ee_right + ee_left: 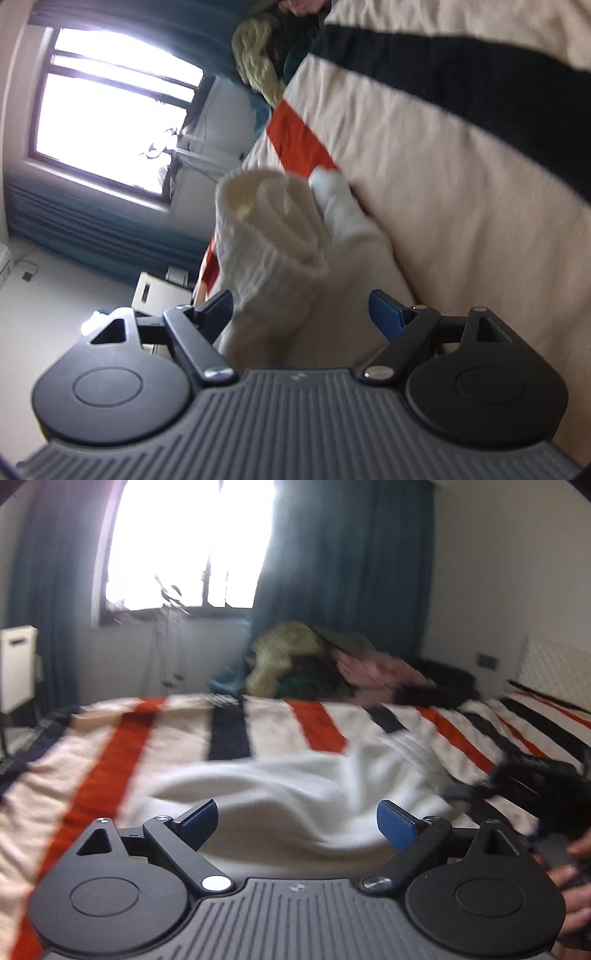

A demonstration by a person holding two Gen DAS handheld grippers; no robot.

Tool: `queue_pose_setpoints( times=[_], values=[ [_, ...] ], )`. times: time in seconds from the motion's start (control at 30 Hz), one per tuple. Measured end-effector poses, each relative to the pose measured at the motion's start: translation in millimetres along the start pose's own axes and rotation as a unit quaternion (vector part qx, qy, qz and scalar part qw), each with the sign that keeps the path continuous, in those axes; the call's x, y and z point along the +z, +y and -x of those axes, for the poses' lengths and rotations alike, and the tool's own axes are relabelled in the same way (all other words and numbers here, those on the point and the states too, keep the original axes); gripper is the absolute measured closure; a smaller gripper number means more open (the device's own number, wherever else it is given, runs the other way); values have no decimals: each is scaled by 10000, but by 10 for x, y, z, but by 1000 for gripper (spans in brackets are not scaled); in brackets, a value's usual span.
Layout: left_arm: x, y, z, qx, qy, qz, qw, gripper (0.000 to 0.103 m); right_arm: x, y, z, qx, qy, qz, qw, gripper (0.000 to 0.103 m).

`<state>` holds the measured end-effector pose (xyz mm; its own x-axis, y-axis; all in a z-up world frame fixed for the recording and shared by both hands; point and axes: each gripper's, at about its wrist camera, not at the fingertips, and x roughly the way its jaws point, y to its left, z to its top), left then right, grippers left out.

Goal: Fold clothes

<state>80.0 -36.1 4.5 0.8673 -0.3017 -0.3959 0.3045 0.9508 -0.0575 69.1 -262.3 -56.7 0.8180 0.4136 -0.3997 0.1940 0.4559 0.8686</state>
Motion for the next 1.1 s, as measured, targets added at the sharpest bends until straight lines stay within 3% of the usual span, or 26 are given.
queue_pose_setpoints(
  times=[0.23,0.4,0.6,0.77,0.87,1.1],
  values=[
    [-23,424,-31,720,-315,405,9961,8,-111,195,-184,443,119,335,9984,20],
    [-172,697,-312,740,544,1151,9891,9,-97,157,-233,246,-282,277,9989,20],
    [-224,745,-384,751,705,1197,9874,9,-67,50,-271,80,-489,95,9987,22],
    [-276,648,-435,809,682,925,9901,9,-60,130,-236,-231,-679,571,9958,48],
    [-302,632,-415,818,648,908,9904,9,-83,181,-195,-366,-767,843,9928,57],
    [-314,658,-305,755,537,1085,9898,9,-161,480,36,-329,-1280,1758,9755,67]
  ],
)
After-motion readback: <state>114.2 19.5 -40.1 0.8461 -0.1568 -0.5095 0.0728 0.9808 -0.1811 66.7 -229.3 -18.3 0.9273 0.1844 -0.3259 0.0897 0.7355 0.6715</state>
